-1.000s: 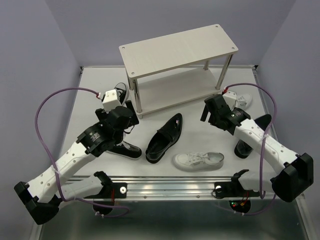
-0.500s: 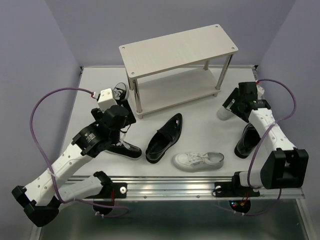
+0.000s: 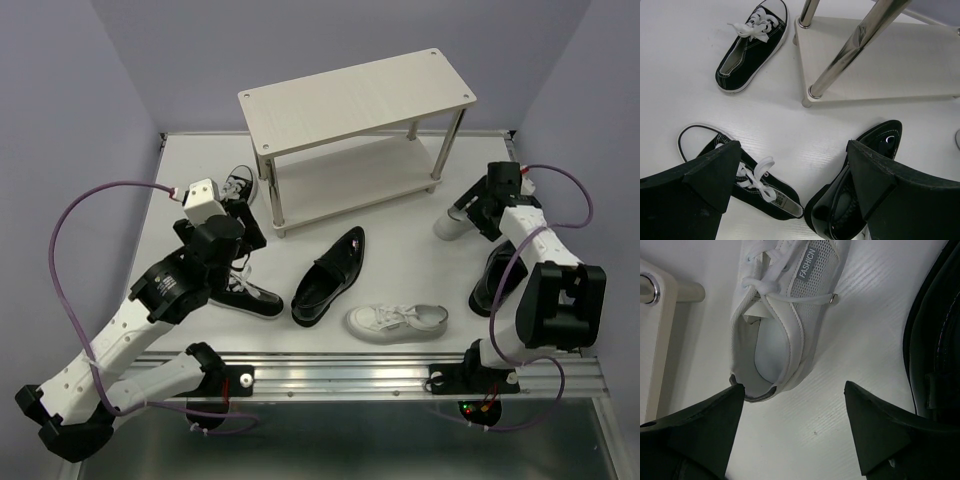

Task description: Place and organize the shoes onto the shoe shelf

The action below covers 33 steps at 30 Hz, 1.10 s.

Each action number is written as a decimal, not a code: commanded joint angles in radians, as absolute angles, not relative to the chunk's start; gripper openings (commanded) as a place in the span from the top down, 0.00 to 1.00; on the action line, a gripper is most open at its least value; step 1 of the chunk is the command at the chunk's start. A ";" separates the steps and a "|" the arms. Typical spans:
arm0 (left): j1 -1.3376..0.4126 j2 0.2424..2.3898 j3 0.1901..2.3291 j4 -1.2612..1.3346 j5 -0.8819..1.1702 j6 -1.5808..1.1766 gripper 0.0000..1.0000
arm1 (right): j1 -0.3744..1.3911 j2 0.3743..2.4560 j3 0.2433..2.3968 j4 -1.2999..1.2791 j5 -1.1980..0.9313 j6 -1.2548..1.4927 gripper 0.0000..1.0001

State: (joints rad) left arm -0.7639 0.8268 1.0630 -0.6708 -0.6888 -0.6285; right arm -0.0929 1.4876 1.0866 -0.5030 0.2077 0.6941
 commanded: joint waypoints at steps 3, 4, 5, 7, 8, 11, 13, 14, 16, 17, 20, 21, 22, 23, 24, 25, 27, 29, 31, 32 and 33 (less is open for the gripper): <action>-0.759 0.816 1.104 -0.673 -0.712 -0.624 0.01 | -0.116 1.545 1.108 -0.405 0.232 0.744 0.17; -0.759 0.815 1.104 -0.675 -0.712 -0.624 0.01 | -0.117 1.555 1.108 -0.403 0.230 0.749 0.18; -0.759 0.815 1.106 -0.676 -0.712 -0.624 0.01 | -0.117 1.568 1.109 -0.397 0.229 0.752 0.19; -0.759 0.815 1.112 -0.680 -0.713 -0.623 0.01 | -0.117 1.600 1.106 -0.379 0.219 0.759 0.23; -0.759 0.815 1.115 -0.680 -0.715 -0.623 0.01 | -0.117 1.608 1.104 -0.364 0.219 0.762 0.24; -0.759 0.818 1.121 -0.678 -0.718 -0.620 0.01 | -0.117 1.643 1.095 -0.347 0.219 0.765 0.33; -0.759 0.821 1.127 -0.678 -0.718 -0.618 0.01 | -0.117 1.664 1.095 -0.344 0.216 0.761 0.44; -0.759 0.827 1.135 -0.684 -0.719 -0.618 0.01 | -0.117 1.678 1.095 -0.344 0.215 0.759 0.48; -0.759 0.833 1.143 -0.698 -0.722 -0.623 0.01 | -0.117 1.681 1.094 -0.344 0.212 0.752 0.65; -0.759 0.833 1.144 -0.699 -0.727 -0.623 0.01 | -0.117 1.669 1.091 -0.344 0.213 0.744 0.73; -0.759 0.830 1.140 -0.700 -0.729 -0.618 0.01 | -0.117 1.623 1.092 -0.354 0.222 0.721 0.99; -0.759 0.831 1.137 -0.696 -0.727 -0.615 0.01 | -0.117 1.609 1.095 -0.360 0.218 0.706 0.99; -0.759 0.830 1.132 -0.693 -0.726 -0.614 0.01 | -0.117 1.595 1.101 -0.374 0.216 0.700 0.99; -0.759 0.831 1.131 -0.690 -0.724 -0.614 0.01 | -0.117 1.580 1.106 -0.393 0.218 0.698 0.99; -0.759 0.833 1.126 -0.686 -0.724 -0.615 0.01 | -0.117 1.544 1.117 -0.423 0.221 0.686 0.99; -0.759 0.836 1.124 -0.684 -0.724 -0.615 0.01 | -0.117 1.522 1.120 -0.437 0.224 0.664 0.99; -0.759 0.841 1.137 -0.680 -0.723 -0.612 0.01 | -0.117 1.453 1.121 -0.471 0.242 0.643 0.99; -0.758 0.856 1.158 -0.678 -0.718 -0.600 0.01 | -0.117 1.418 1.146 -0.512 0.248 0.624 0.99; -0.758 0.871 1.199 -0.680 -0.725 -0.580 0.01 | -0.117 1.372 1.182 -0.566 0.232 0.598 0.99; -0.758 0.876 1.210 -0.678 -0.729 -0.574 0.01 | -0.117 1.353 1.193 -0.580 0.221 0.589 0.99; -0.758 0.880 1.230 -0.678 -0.733 -0.566 0.01 | -0.117 1.335 1.201 -0.592 0.206 0.575 0.99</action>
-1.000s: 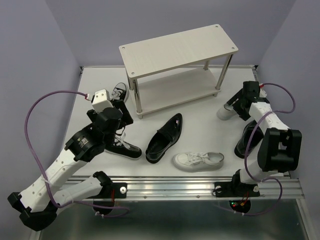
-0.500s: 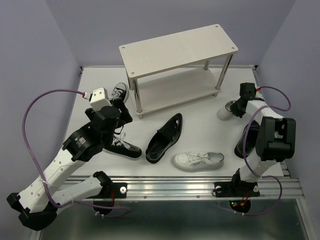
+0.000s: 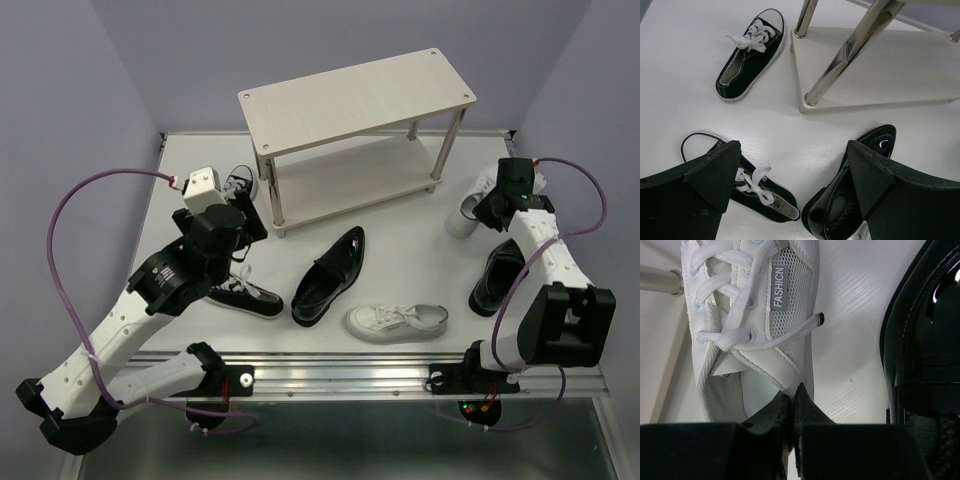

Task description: Place and organize the shoes onto the shoe shelf

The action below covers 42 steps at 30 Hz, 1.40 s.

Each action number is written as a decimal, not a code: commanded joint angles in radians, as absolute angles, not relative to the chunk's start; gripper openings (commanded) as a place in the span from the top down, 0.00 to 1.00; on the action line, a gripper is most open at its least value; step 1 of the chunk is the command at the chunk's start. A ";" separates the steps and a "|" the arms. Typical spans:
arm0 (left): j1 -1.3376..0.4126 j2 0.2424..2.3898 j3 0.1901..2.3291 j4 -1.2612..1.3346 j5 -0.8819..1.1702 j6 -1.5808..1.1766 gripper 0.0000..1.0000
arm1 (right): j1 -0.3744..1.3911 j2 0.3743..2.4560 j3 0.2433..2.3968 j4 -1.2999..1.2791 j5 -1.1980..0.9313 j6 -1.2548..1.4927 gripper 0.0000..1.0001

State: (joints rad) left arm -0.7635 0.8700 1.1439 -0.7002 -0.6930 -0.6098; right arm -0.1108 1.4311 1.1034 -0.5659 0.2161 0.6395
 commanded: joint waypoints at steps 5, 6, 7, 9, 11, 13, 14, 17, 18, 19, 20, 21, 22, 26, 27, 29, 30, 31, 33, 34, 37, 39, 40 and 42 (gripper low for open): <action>-0.758 0.900 1.267 -0.675 -0.726 -0.546 0.01 | -0.117 1.212 1.262 -0.638 0.167 0.528 0.99; -0.758 0.903 1.275 -0.672 -0.715 -0.537 0.01 | -0.117 1.192 1.302 -0.661 0.173 0.505 0.99; -0.758 0.913 1.279 -0.669 -0.704 -0.531 0.01 | -0.117 1.184 1.322 -0.670 0.193 0.496 0.99; -0.758 0.926 1.292 -0.666 -0.687 -0.520 0.01 | -0.117 1.184 1.391 -0.698 0.212 0.473 0.99; -0.758 0.945 1.299 -0.666 -0.683 -0.512 0.01 | -0.117 1.192 1.442 -0.707 0.218 0.457 0.99; -0.758 0.960 1.315 -0.673 -0.687 -0.500 0.01 | -0.106 1.204 1.520 -0.716 0.228 0.436 0.99; -0.758 0.962 1.321 -0.676 -0.690 -0.499 0.01 | -0.106 1.209 1.548 -0.719 0.239 0.427 0.99; -0.758 0.951 1.327 -0.672 -0.692 -0.495 0.01 | -0.097 1.239 1.671 -0.730 0.250 0.391 0.99; -0.758 0.943 1.321 -0.667 -0.692 -0.491 0.01 | -0.097 1.262 1.705 -0.732 0.232 0.377 0.99; -0.758 0.939 1.316 -0.663 -0.690 -0.489 0.01 | -0.097 1.276 1.741 -0.733 0.183 0.370 0.99; -0.758 0.928 1.313 -0.657 -0.689 -0.491 0.01 | -0.097 1.291 1.814 -0.736 0.158 0.362 0.99; -0.758 0.925 1.309 -0.657 -0.689 -0.492 0.01 | -0.097 1.308 1.848 -0.739 0.134 0.353 0.99; -0.758 0.917 1.304 -0.657 -0.687 -0.498 0.01 | -0.097 1.324 1.879 -0.736 0.085 0.348 0.99; -0.758 0.902 1.295 -0.667 -0.673 -0.509 0.01 | -0.097 1.388 1.993 -0.692 -0.046 0.344 0.99; -0.758 0.900 1.295 -0.670 -0.673 -0.511 0.01 | -0.097 1.393 2.017 -0.654 -0.079 0.348 0.99; -0.758 0.890 1.296 -0.673 -0.680 -0.511 0.01 | -0.097 1.413 2.054 -0.628 -0.170 0.359 0.99; -0.758 0.885 1.301 -0.672 -0.683 -0.512 0.01 | -0.097 1.451 2.113 -0.626 -0.199 0.374 0.99; -0.758 0.881 1.301 -0.670 -0.684 -0.511 0.01 | -0.097 1.474 2.144 -0.627 -0.262 0.382 0.99; -0.758 0.877 1.302 -0.670 -0.686 -0.509 0.01 | -0.097 1.537 2.198 -0.621 -0.320 0.411 0.99; -0.758 0.876 1.304 -0.670 -0.687 -0.509 0.01 | -0.088 1.552 2.227 -0.614 -0.362 0.419 0.99; -0.758 0.874 1.305 -0.675 -0.684 -0.515 0.01 | -0.066 1.584 2.235 -0.551 -0.400 0.436 0.99; -0.758 0.868 1.302 -0.678 -0.686 -0.522 0.01 | -0.057 1.611 2.269 -0.537 -0.426 0.443 0.99; -0.758 0.862 1.299 -0.678 -0.687 -0.529 0.01 | -0.046 1.653 2.296 -0.548 -0.446 0.443 0.99; -0.758 0.856 1.293 -0.676 -0.686 -0.535 0.01 | -0.014 1.704 2.405 -0.604 -0.457 0.431 0.99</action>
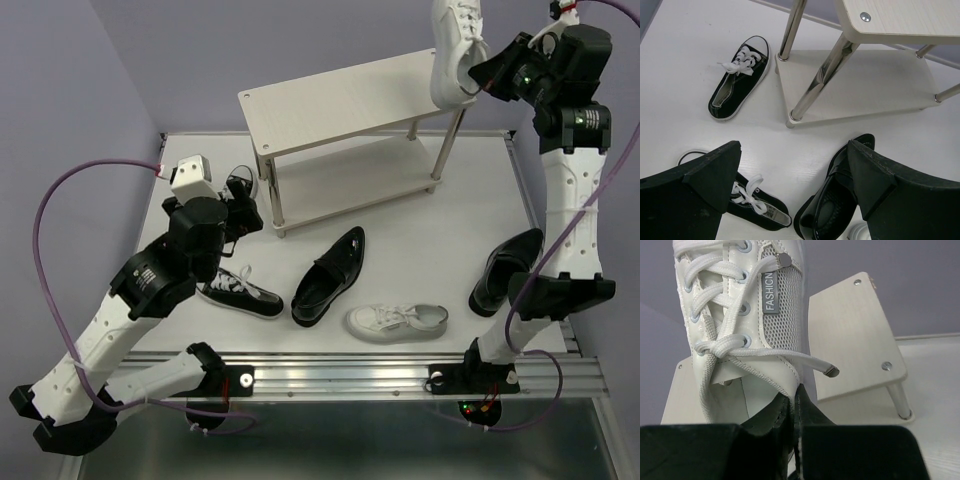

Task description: Place and organize the shoes onto the shoe shelf

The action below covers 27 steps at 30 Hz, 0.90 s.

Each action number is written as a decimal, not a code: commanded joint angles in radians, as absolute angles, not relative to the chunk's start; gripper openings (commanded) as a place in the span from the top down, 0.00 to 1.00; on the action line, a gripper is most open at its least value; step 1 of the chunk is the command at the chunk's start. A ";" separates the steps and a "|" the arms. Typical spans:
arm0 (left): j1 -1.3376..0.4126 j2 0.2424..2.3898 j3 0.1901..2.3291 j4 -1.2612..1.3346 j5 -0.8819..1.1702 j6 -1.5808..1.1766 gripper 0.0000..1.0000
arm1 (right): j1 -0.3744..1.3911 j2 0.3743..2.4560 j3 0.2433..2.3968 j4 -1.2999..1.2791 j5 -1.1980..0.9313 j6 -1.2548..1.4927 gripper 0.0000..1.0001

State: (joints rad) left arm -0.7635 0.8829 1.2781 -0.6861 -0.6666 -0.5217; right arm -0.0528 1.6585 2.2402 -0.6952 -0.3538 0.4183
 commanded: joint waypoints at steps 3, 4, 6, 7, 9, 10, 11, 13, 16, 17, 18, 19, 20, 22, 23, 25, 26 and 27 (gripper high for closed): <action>-0.758 0.847 1.282 -0.675 -0.689 -0.552 0.01 | 0.038 1.779 2.496 -0.652 -0.440 0.404 0.99; -0.758 0.844 1.279 -0.675 -0.689 -0.555 0.01 | 0.049 1.789 2.502 -0.656 -0.434 0.399 0.99; -0.758 0.841 1.273 -0.675 -0.695 -0.561 0.01 | 0.081 1.804 2.502 -0.676 -0.396 0.377 0.99; -0.758 0.841 1.272 -0.678 -0.696 -0.564 0.01 | 0.090 1.809 2.502 -0.684 -0.368 0.368 0.99; -0.758 0.839 1.270 -0.678 -0.706 -0.574 0.01 | 0.110 1.818 2.502 -0.698 -0.350 0.351 0.99; -0.758 0.839 1.267 -0.677 -0.707 -0.575 0.01 | 0.120 1.827 2.502 -0.712 -0.345 0.341 0.99; -0.758 0.836 1.264 -0.675 -0.709 -0.578 0.01 | 0.133 1.832 2.502 -0.716 -0.339 0.338 0.99; -0.758 0.835 1.259 -0.670 -0.707 -0.583 0.01 | 0.149 1.835 2.491 -0.721 -0.331 0.328 0.99; -0.758 0.838 1.252 -0.666 -0.706 -0.591 0.01 | 0.176 1.832 2.480 -0.722 -0.319 0.322 0.99; -0.758 0.838 1.250 -0.664 -0.707 -0.591 0.01 | 0.187 1.827 2.468 -0.723 -0.310 0.321 0.99; -0.758 0.839 1.249 -0.664 -0.706 -0.592 0.01 | 0.187 1.822 2.459 -0.721 -0.304 0.321 0.99; -0.758 0.839 1.246 -0.661 -0.706 -0.592 0.01 | 0.196 1.818 2.448 -0.716 -0.299 0.319 0.99; -0.758 0.842 1.246 -0.661 -0.704 -0.592 0.01 | 0.196 1.809 2.438 -0.715 -0.292 0.318 0.99; -0.758 0.844 1.243 -0.657 -0.706 -0.594 0.01 | 0.205 1.802 2.431 -0.713 -0.287 0.313 0.99; -0.758 0.845 1.241 -0.654 -0.704 -0.594 0.01 | 0.206 1.802 2.431 -0.713 -0.282 0.313 0.99; -0.758 0.847 1.236 -0.649 -0.701 -0.594 0.01 | 0.206 1.805 2.436 -0.718 -0.281 0.310 0.99; -0.758 0.848 1.236 -0.646 -0.700 -0.594 0.01 | 0.206 1.812 2.436 -0.721 -0.281 0.310 0.99; -0.758 0.850 1.235 -0.647 -0.698 -0.594 0.01 | 0.206 1.813 2.437 -0.722 -0.282 0.311 0.99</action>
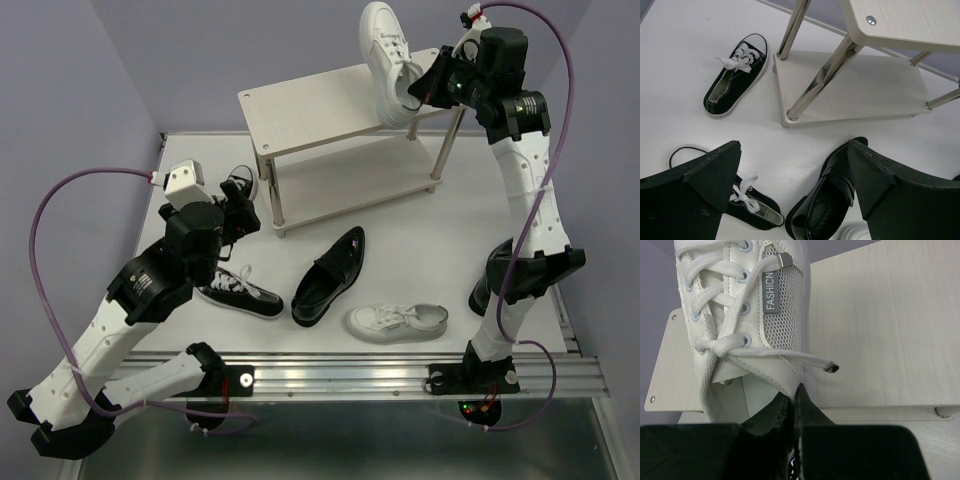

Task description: Place and organize the shoes onto the shoe shelf

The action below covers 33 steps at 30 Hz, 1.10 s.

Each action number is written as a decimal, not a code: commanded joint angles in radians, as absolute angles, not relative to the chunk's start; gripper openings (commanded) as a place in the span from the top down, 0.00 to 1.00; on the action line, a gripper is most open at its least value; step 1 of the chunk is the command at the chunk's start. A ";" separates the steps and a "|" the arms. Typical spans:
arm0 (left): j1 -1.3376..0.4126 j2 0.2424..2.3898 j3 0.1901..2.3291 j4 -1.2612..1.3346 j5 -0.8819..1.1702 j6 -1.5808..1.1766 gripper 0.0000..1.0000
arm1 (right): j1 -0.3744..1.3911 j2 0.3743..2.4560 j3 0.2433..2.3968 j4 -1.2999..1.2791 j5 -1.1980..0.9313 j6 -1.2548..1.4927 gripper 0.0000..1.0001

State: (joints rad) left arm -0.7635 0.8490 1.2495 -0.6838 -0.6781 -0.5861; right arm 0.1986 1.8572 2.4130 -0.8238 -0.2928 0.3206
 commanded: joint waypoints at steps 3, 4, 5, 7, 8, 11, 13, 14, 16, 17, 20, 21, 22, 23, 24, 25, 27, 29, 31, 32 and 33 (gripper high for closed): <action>-0.758 0.850 1.235 -0.649 -0.698 -0.595 0.01 | 0.215 1.815 2.434 -0.724 -0.284 0.313 0.99; -0.758 0.850 1.235 -0.649 -0.698 -0.597 0.01 | 0.215 1.813 2.434 -0.723 -0.284 0.314 0.99; -0.758 0.848 1.235 -0.649 -0.699 -0.597 0.01 | 0.224 1.812 2.434 -0.723 -0.282 0.316 0.99; -0.758 0.847 1.235 -0.649 -0.701 -0.597 0.01 | 0.233 1.807 2.434 -0.716 -0.282 0.321 0.99; -0.758 0.847 1.233 -0.647 -0.701 -0.598 0.01 | 0.248 1.806 2.434 -0.713 -0.279 0.322 0.99; -0.758 0.850 1.230 -0.644 -0.696 -0.601 0.01 | 0.290 1.802 2.433 -0.704 -0.261 0.328 0.99; -0.758 0.853 1.226 -0.640 -0.695 -0.604 0.01 | 0.310 1.804 2.431 -0.695 -0.250 0.340 0.99; -0.758 0.851 1.223 -0.635 -0.693 -0.604 0.01 | 0.319 1.805 2.431 -0.690 -0.236 0.347 0.99; -0.758 0.853 1.218 -0.629 -0.684 -0.607 0.01 | 0.334 1.807 2.431 -0.683 -0.224 0.353 0.99; -0.758 0.856 1.219 -0.627 -0.683 -0.609 0.01 | 0.348 1.809 2.431 -0.681 -0.213 0.351 0.99; -0.758 0.854 1.216 -0.626 -0.681 -0.611 0.01 | 0.359 1.813 2.439 -0.692 -0.175 0.344 0.99; -0.758 0.856 1.218 -0.626 -0.683 -0.611 0.01 | 0.359 1.813 2.442 -0.698 -0.158 0.338 0.99; -0.758 0.854 1.218 -0.627 -0.683 -0.609 0.01 | 0.359 1.812 2.448 -0.713 -0.138 0.321 0.99; -0.758 0.853 1.218 -0.630 -0.684 -0.609 0.01 | 0.359 1.809 2.454 -0.721 -0.094 0.307 0.99; -0.758 0.853 1.219 -0.630 -0.684 -0.607 0.01 | 0.359 1.806 2.470 -0.744 -0.068 0.276 0.99; -0.758 0.853 1.220 -0.630 -0.684 -0.606 0.01 | 0.359 1.807 2.479 -0.755 -0.046 0.259 0.99; -0.758 0.853 1.218 -0.632 -0.687 -0.603 0.01 | 0.359 1.810 2.502 -0.796 -0.005 0.214 0.99; -0.758 0.856 1.219 -0.630 -0.687 -0.598 0.01 | 0.359 1.819 2.528 -0.822 0.058 0.193 0.99; -0.758 0.859 1.220 -0.632 -0.689 -0.594 0.01 | 0.359 1.819 2.525 -0.839 0.106 0.180 0.99; -0.758 0.861 1.220 -0.632 -0.690 -0.589 0.01 | 0.359 1.815 2.516 -0.841 0.144 0.173 0.99; -0.758 0.862 1.218 -0.630 -0.690 -0.586 0.01 | 0.359 1.812 2.510 -0.841 0.159 0.169 0.99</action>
